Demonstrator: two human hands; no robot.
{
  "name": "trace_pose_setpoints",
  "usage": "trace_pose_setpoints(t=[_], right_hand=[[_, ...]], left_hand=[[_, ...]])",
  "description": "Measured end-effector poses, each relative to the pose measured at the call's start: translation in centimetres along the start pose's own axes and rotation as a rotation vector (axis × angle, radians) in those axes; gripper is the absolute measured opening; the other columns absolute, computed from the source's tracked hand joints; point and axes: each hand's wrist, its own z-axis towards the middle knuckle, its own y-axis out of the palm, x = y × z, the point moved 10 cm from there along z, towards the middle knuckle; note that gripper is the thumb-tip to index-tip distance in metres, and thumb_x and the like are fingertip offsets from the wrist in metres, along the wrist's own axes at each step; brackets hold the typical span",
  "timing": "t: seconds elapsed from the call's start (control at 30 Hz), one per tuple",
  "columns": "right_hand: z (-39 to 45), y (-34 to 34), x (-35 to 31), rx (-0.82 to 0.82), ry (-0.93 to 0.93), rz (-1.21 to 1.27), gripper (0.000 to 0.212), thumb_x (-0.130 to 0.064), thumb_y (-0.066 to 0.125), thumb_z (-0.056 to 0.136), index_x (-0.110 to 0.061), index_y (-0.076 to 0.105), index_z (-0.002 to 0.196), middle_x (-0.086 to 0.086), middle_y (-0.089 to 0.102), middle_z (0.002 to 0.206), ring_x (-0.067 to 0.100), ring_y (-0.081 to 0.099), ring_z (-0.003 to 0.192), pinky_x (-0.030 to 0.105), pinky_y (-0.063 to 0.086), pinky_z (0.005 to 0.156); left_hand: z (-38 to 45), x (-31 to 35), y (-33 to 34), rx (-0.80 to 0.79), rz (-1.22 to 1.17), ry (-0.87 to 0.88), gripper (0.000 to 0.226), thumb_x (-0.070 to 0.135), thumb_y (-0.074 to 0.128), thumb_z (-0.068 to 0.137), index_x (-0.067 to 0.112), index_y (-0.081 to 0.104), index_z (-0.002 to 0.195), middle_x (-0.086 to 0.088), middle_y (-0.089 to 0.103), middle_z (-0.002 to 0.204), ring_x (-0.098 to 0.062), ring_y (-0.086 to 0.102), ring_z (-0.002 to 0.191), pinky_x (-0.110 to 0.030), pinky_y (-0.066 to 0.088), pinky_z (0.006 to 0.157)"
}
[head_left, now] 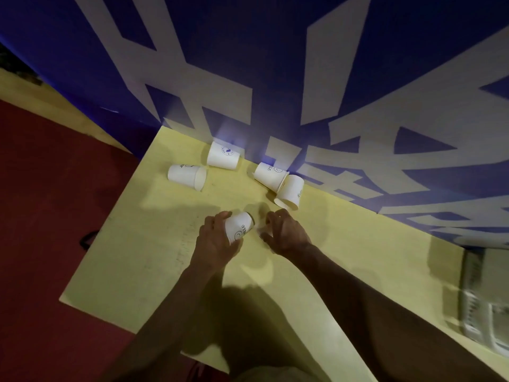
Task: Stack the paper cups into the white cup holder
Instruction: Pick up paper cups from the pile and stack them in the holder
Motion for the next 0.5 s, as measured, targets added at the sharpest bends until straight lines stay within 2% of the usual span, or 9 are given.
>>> trace_pose_setpoints(t=[0.07,0.17,0.27,0.37,0.43,0.5], right_hand=[[-2.3,-0.6,0.5,0.060,-0.072,0.100,0.035,-0.034,0.068,0.090,-0.007,0.057,0.111,0.017,0.055,0.113,0.035,0.060,0.084,0.046,0.055,0.071],[-6.8,-2.2,2.1,0.162,-0.108,0.166,0.028,-0.026,0.073,0.085,-0.010,0.056,0.099,0.014,0.055,0.111,0.030,0.057,0.087,0.040,0.053,0.070],[-12.1,-2.8,4.6,0.222,-0.077,0.163,0.046,-0.034,0.072,0.083,-0.014,0.048,0.116,0.006,0.047,0.121,0.028,0.056,0.090,0.041,0.055,0.064],[-17.3,-3.2,7.7,0.300,-0.036,0.179,0.063,-0.037,0.073,0.084,-0.022,0.041,0.136,-0.001,0.044,0.126,0.024,0.057,0.100,0.039,0.057,0.064],[-20.7,-3.0,10.2,0.342,0.016,0.209,0.073,-0.039,0.075,0.084,-0.027,0.037,0.146,-0.001,0.042,0.127,0.023,0.058,0.101,0.039,0.059,0.067],[-23.8,-2.3,12.6,0.355,0.062,0.237,0.076,-0.043,0.075,0.085,-0.030,0.036,0.148,0.000,0.040,0.125,0.022,0.059,0.099,0.039,0.061,0.068]], left_hand=[[-0.9,0.5,0.0,-0.019,-0.050,-0.026,0.081,0.064,0.068,0.073,0.020,0.046,0.138,-0.001,0.053,0.126,-0.020,0.054,0.105,-0.034,0.046,0.090],[-2.3,2.5,0.0,-0.023,-0.077,0.023,0.079,0.065,0.073,0.071,0.020,0.049,0.132,0.005,0.057,0.128,-0.015,0.053,0.110,-0.024,0.032,0.092],[-4.6,6.2,0.1,-0.007,-0.055,0.130,0.071,0.057,0.071,0.071,0.020,0.052,0.129,0.007,0.056,0.123,-0.014,0.049,0.110,-0.025,0.029,0.092],[-7.6,9.6,1.4,-0.044,-0.046,0.131,0.068,0.041,0.080,0.075,0.027,0.051,0.135,0.013,0.044,0.121,-0.009,0.037,0.109,-0.032,0.035,0.093],[-9.7,12.2,3.0,-0.092,-0.030,0.168,0.070,0.040,0.080,0.079,0.028,0.050,0.141,0.012,0.043,0.124,-0.006,0.033,0.110,-0.035,0.039,0.097],[-11.7,14.5,4.8,-0.130,-0.015,0.188,0.072,0.046,0.077,0.083,0.030,0.046,0.146,0.010,0.045,0.130,-0.009,0.035,0.116,-0.031,0.038,0.100]])
